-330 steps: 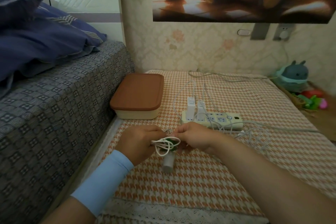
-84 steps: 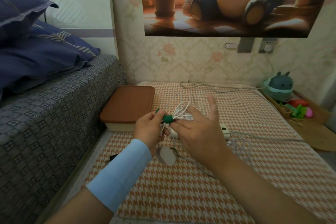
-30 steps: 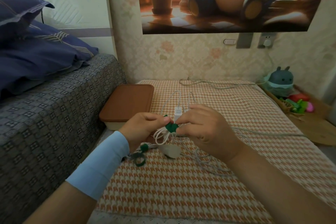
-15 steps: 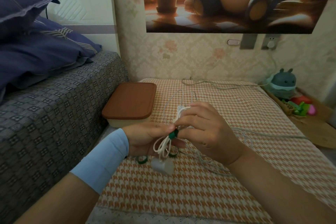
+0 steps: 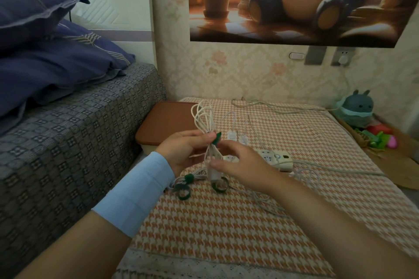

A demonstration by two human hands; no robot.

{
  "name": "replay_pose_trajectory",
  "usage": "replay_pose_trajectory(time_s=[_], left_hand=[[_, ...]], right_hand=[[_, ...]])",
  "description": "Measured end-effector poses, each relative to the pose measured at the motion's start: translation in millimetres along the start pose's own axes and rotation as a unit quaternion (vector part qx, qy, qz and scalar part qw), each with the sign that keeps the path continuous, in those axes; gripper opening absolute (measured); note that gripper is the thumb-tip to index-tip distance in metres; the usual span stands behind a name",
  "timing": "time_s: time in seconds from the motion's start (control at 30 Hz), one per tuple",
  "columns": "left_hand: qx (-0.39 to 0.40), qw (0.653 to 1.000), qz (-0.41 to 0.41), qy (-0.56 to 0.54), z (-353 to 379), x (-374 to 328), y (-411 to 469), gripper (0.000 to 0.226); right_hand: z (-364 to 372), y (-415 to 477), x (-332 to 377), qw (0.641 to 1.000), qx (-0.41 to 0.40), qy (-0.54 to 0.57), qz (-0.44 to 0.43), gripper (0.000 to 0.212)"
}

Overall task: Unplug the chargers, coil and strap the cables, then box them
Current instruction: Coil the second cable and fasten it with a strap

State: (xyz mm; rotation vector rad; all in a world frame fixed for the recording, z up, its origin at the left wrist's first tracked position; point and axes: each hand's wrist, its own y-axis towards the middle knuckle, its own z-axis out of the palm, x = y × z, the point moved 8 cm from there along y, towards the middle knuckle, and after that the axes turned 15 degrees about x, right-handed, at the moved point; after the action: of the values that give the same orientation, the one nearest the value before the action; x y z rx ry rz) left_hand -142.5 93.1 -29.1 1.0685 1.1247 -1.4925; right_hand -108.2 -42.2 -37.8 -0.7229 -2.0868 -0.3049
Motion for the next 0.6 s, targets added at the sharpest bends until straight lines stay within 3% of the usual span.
replay_pose_trajectory(time_s=[0.07, 0.2, 0.3, 0.4, 0.47, 0.6], left_hand=[[0.012, 0.999, 0.011, -0.043, -1.8, -3.9, -2.2, 0.046], [0.011, 0.995, 0.021, -0.094, -17.0, -8.2, -8.5, 0.013], [-0.037, 0.996, 0.029, -0.072, -44.2, -8.1, -16.9, 0.015], [-0.122, 0.992, 0.011, -0.015, -75.2, 3.9, -30.7, 0.018], [-0.137, 0.990, -0.013, 0.030, -87.0, 14.3, -40.6, 0.022], [-0.160, 0.983, -0.052, 0.066, -117.1, 36.0, -63.1, 0.057]], right_hand=[[9.9, 8.8, 1.0, 0.999, 0.028, -0.010, 0.012, 0.047], [16.5, 22.2, -1.3, 0.999, 0.037, 0.017, 0.031, 0.010], [26.6, 32.6, 1.0, 0.997, 0.056, 0.021, 0.039, 0.026], [39.8, 39.5, 2.4, 0.996, 0.072, 0.003, 0.059, 0.030], [50.5, 43.9, -3.3, 0.991, 0.101, -0.033, 0.078, 0.034], [68.8, 47.1, -18.6, 0.981, 0.143, -0.074, 0.111, 0.037]])
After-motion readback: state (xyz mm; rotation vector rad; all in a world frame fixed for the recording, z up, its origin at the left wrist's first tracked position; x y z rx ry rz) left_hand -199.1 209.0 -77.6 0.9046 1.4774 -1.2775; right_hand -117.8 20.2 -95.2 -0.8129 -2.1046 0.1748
